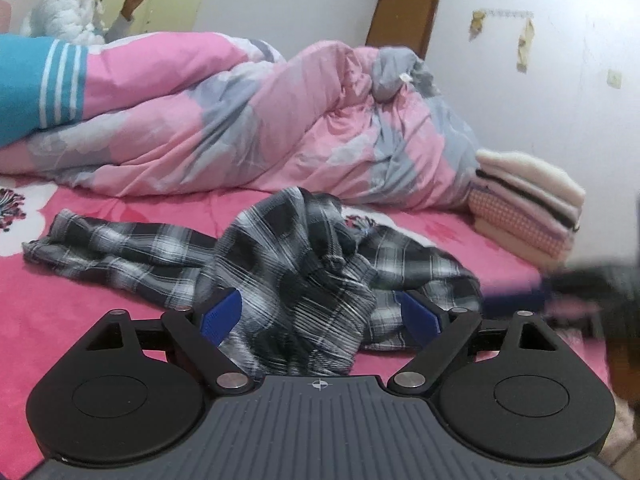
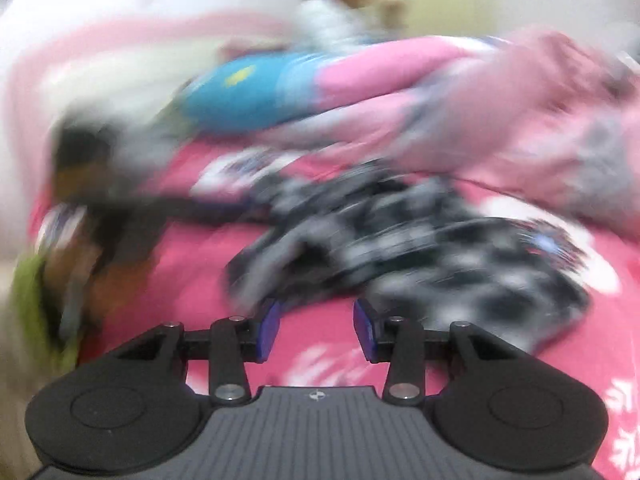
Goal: Fold clothes
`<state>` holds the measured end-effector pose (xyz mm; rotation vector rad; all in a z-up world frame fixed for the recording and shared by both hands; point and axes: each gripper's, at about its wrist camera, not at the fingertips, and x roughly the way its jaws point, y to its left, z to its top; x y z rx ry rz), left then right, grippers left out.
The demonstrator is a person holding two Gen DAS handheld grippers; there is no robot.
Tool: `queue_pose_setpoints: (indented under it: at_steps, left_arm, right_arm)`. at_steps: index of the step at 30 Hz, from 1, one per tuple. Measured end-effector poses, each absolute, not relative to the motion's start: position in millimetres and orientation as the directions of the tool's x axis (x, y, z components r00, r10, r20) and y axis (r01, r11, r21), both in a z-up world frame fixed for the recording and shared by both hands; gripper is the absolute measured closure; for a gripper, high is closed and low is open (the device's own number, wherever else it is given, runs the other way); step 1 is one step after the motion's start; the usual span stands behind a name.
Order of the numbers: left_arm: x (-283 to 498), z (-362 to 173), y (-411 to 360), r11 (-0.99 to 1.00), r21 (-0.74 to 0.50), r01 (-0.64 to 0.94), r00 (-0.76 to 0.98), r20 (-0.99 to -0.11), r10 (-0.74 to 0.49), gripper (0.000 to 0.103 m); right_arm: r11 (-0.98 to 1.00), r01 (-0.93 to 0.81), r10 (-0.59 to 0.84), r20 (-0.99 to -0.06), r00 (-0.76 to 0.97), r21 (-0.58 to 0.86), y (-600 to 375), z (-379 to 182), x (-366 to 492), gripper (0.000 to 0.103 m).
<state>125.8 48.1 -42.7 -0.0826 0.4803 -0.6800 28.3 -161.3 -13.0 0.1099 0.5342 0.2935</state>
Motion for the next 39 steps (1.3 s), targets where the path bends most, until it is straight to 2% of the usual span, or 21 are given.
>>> queue_pose_setpoints:
  at_steps: [2,5,6,7,9,10,11,12,14,16,19,26,33,36,39]
  left_arm:
    - [127.0,-47.2,36.5,0.796,-0.180,0.577,0.685,-0.425,-0.592,0.018]
    - [129.6,-56.0,20.3,0.826,-0.098,0.555,0.712,-0.458,-0.532,0.032]
    - [130.5,-59.5,16.7,0.837,-0.072,0.543,0.723,-0.467,-0.509,0.042]
    - [130.7,-61.1,17.7,0.842,-0.069,0.535,0.727,-0.470,-0.500,0.047]
    - [130.9,-64.2,19.8,0.852,-0.064,0.519,0.735,-0.475,-0.483,0.054]
    - [130.4,-63.0,23.4,0.855,-0.079,0.513,0.739,-0.467,-0.487,0.063]
    - [130.0,-60.7,28.1,0.858,-0.098,0.504,0.746,-0.452,-0.490,0.067]
    - [129.7,-58.4,32.9,0.861,-0.117,0.495,0.753,-0.437,-0.492,0.073]
    - [130.5,-54.4,43.2,0.866,-0.158,0.474,0.763,-0.417,-0.494,0.078]
    - [134.4,-51.2,55.2,0.871,-0.207,0.445,0.769,-0.410,-0.490,0.085]
    - [143.1,-48.6,76.2,0.879,-0.284,0.384,0.791,-0.389,-0.472,0.089]
    - [169.2,-37.6,131.4,0.840,-0.485,0.242,0.840,-0.328,-0.432,0.093]
    - [174.1,-25.4,150.4,0.815,-0.525,0.245,0.857,-0.276,-0.435,0.093]
    - [187.3,-33.3,157.7,0.807,-0.538,0.244,0.823,-0.325,-0.465,0.093]
    - [206.1,-47.0,160.2,0.805,-0.534,0.256,0.755,-0.409,-0.512,0.089]
  right_arm:
    - [0.939,-0.192,0.308,-0.449,0.839,0.286,-180.9,-3.8,58.7,0.054]
    - [0.919,-0.166,0.319,-0.429,0.845,0.357,-193.9,-2.9,110.6,0.031]
    - [0.916,-0.154,0.318,-0.438,0.841,0.371,-196.3,-7.0,127.4,0.029]
    - [0.914,-0.134,0.314,-0.456,0.833,0.384,-198.5,-13.0,141.0,0.029]
    - [0.909,-0.089,0.302,-0.496,0.814,0.408,-203.5,-26.0,165.5,0.031]
    - [0.892,-0.077,0.324,-0.513,0.795,0.445,-207.6,-33.7,172.8,0.035]
    - [0.869,-0.068,0.358,-0.527,0.771,0.491,-212.4,-42.0,178.2,0.049]
    - [0.846,-0.059,0.387,-0.533,0.753,0.530,-217.9,-49.7,184.2,0.068]
    - [0.827,-0.053,0.404,-0.526,0.748,0.560,-223.8,-55.0,178.3,0.082]
    - [0.819,-0.065,0.410,-0.503,0.761,0.569,-226.9,-50.6,160.7,0.089]
    - [0.799,-0.076,0.424,-0.469,0.774,0.597,-231.8,-37.4,131.9,0.091]
    - [0.656,-0.075,0.566,-0.423,0.708,0.751,-189.3,-52.2,80.0,0.093]
    - [0.481,-0.051,0.694,-0.344,0.632,0.875,-144.4,-69.2,28.6,0.093]
    - [0.399,-0.034,0.742,-0.301,0.600,0.916,-125.2,-76.4,6.5,0.093]
    - [0.477,-0.060,0.719,-0.350,0.600,0.877,-121.7,-69.4,2.6,0.089]
